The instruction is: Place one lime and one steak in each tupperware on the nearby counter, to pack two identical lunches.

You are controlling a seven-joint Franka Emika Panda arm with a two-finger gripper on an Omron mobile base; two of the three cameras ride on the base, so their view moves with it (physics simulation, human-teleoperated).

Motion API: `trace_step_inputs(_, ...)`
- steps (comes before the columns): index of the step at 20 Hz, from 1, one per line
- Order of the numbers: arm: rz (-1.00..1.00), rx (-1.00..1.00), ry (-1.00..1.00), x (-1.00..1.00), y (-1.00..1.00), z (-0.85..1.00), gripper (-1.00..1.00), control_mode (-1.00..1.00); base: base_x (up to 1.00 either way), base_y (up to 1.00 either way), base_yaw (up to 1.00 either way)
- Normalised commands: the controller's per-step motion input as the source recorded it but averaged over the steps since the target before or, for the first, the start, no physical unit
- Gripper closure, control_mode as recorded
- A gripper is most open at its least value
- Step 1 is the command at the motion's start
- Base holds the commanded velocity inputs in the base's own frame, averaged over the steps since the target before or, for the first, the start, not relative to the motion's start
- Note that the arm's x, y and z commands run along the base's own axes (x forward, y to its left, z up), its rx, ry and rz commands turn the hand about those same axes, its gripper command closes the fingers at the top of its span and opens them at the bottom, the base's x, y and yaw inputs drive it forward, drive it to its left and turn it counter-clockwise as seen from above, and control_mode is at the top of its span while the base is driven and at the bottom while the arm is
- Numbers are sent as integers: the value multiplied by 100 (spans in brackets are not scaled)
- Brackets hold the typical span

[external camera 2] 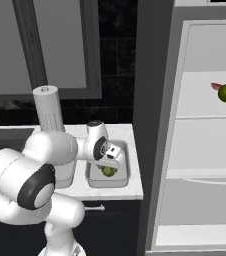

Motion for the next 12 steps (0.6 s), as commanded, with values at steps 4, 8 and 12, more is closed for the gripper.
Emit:
trace_step_inputs(4, 0, 0, -4, -43, 0, 38, -100, -100, 0, 0, 0)
trace_step_inputs(8, 0, 0, -7, -69, 1, 41, -100, -100, 0, 0, 0)
trace_step_inputs(12, 6, 0, -11, -99, 15, 23, -100, -100, 0, 0, 0)
